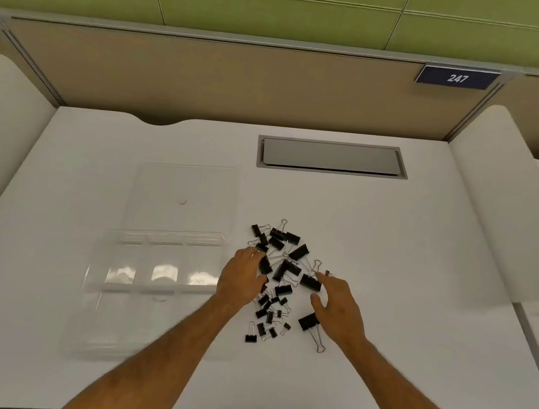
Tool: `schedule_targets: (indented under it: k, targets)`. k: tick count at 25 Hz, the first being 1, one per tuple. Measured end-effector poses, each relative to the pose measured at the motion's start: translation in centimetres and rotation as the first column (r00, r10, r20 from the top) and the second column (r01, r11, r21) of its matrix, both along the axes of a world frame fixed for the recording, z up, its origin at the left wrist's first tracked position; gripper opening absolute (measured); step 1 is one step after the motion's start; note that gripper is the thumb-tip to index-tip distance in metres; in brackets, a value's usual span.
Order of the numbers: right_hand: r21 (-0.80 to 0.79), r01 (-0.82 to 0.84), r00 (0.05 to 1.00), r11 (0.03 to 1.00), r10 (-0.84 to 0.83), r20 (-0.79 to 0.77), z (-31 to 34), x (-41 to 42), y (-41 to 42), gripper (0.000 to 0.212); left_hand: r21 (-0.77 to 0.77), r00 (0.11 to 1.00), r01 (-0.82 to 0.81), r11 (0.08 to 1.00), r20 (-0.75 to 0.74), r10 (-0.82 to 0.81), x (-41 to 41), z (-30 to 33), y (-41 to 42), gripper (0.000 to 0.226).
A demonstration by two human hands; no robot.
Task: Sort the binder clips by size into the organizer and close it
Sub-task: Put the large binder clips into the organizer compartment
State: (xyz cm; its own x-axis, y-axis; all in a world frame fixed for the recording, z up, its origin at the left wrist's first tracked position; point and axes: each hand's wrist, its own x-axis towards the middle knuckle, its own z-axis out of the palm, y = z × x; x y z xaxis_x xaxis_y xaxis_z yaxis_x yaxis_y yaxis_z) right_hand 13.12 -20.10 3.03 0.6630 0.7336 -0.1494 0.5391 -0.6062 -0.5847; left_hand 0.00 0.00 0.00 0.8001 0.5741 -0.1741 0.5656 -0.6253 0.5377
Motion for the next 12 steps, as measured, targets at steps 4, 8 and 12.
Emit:
schedule_targets:
  k: [4,8,12]
  targets:
    - [-0.023,-0.03,0.999,0.999,0.029,-0.035,0.1,0.2,-0.4,0.047,-0.011,0.997,-0.033,0.999,-0.07,0.032,1.3,-0.1,0.2,0.059]
    - [0.006,-0.026,0.999,1.0,0.026,-0.039,-0.1,0.7,0.5,0.043,0.006,0.992,-0.045,0.999,-0.121,0.045,2.3,0.0,0.3,0.058]
    - [0.069,-0.017,0.999,0.997,0.02,-0.038,-0.6,0.9,2.2,0.03,0.035,0.988,-0.058,0.998,-0.141,0.062,2.3,-0.1,0.2,0.046]
